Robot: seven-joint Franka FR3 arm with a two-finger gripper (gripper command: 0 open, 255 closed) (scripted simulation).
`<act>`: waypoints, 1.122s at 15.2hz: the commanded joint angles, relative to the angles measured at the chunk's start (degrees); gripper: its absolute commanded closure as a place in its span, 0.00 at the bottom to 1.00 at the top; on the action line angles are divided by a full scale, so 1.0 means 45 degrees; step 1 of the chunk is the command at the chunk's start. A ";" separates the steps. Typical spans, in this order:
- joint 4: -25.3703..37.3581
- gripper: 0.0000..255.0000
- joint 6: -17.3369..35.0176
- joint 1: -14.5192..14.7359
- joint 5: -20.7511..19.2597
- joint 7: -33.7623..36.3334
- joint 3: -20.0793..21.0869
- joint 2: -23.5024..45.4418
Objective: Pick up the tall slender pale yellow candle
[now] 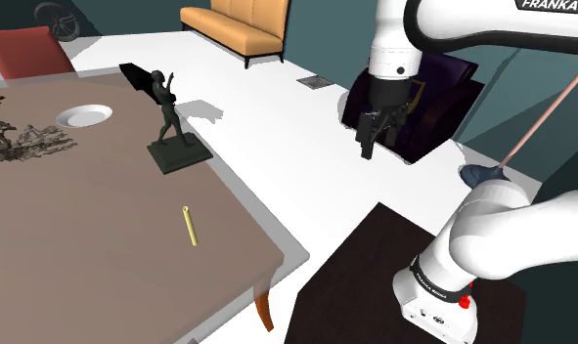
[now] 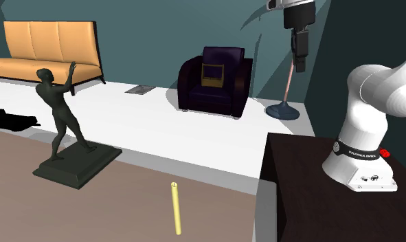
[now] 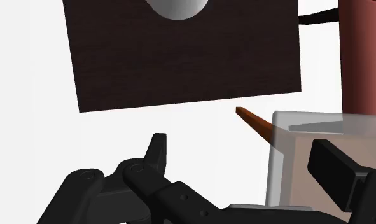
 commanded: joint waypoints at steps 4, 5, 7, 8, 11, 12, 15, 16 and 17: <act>0.0245 0.00 0.0841 0.0227 0.0518 0.0611 0.0663 0.1026; 0.0359 0.00 0.1115 0.0298 0.0667 0.0811 0.0877 0.1392; 0.0635 0.00 0.1650 0.0423 0.0927 0.1206 0.1301 0.2152; 0.0797 0.00 0.1910 0.0477 0.1038 0.1402 0.1512 0.2546; 0.1375 0.00 0.2648 0.0618 0.1281 0.1996 0.2123 0.3779; 0.1598 0.00 0.2879 0.0658 0.1331 0.2198 0.2320 0.4205; 0.2358 0.00 0.3520 0.0774 0.1378 0.2825 0.2885 0.5525; 0.2641 0.00 0.3714 0.0810 0.1359 0.3041 0.3066 0.5978; 0.2939 0.00 0.3898 0.0847 0.1321 0.3262 0.3240 0.6438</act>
